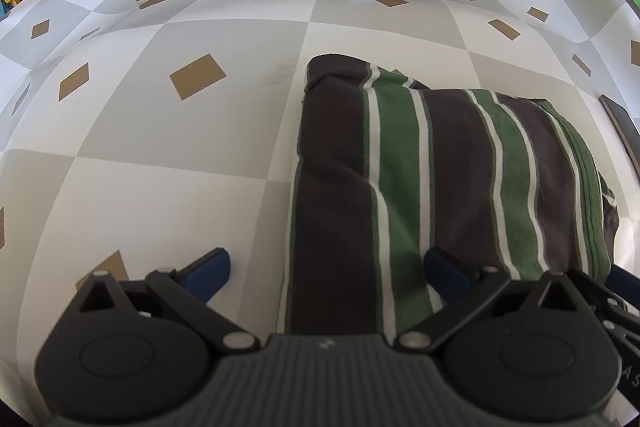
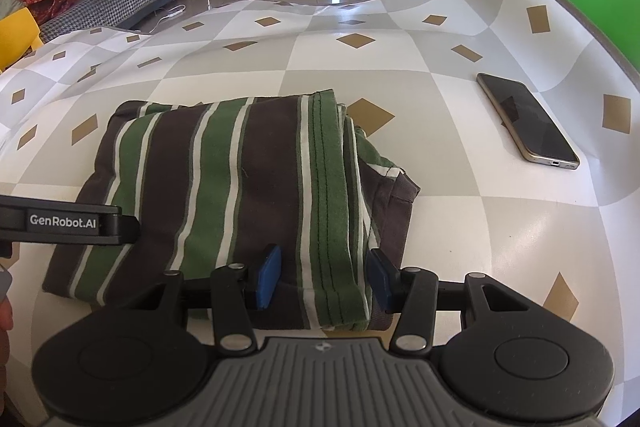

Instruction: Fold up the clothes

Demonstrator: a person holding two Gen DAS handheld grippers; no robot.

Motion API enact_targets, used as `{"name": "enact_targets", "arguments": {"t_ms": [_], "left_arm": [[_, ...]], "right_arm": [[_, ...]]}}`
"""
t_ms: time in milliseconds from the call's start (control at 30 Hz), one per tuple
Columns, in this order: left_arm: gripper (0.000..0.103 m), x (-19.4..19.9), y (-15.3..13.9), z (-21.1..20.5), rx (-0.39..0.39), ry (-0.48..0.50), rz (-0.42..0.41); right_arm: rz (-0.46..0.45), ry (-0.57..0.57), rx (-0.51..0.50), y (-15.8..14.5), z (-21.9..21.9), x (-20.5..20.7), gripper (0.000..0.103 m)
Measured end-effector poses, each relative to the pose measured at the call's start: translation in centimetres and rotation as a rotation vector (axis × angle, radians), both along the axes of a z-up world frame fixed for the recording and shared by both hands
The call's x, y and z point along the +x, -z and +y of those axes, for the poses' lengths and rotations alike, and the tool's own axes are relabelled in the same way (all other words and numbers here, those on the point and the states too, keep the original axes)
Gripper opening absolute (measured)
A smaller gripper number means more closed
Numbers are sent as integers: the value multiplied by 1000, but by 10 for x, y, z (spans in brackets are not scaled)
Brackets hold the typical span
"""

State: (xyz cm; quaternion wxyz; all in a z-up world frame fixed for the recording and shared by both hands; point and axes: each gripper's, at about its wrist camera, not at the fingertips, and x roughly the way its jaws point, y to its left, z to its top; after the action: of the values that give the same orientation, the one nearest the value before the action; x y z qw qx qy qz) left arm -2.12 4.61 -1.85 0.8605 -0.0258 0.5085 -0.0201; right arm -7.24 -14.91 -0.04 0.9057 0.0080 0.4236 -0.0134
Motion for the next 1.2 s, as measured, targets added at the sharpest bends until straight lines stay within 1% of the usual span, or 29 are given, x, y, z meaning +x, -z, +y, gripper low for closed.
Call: {"name": "enact_targets", "arguments": {"t_ms": [333, 467, 1000, 1200], "left_arm": [[103, 1, 0, -1, 2, -6, 4], [103, 1, 1, -1, 3, -10, 4], [103, 3, 0, -4, 10, -33, 14], [103, 6, 0, -5, 14, -49, 30]], "right_arm": [[23, 54, 23, -1, -1, 2, 50], [33, 88, 50, -1, -4, 3, 52], [50, 117, 42, -1, -1, 7, 53], [73, 136, 51, -3, -1, 10, 53]]}}
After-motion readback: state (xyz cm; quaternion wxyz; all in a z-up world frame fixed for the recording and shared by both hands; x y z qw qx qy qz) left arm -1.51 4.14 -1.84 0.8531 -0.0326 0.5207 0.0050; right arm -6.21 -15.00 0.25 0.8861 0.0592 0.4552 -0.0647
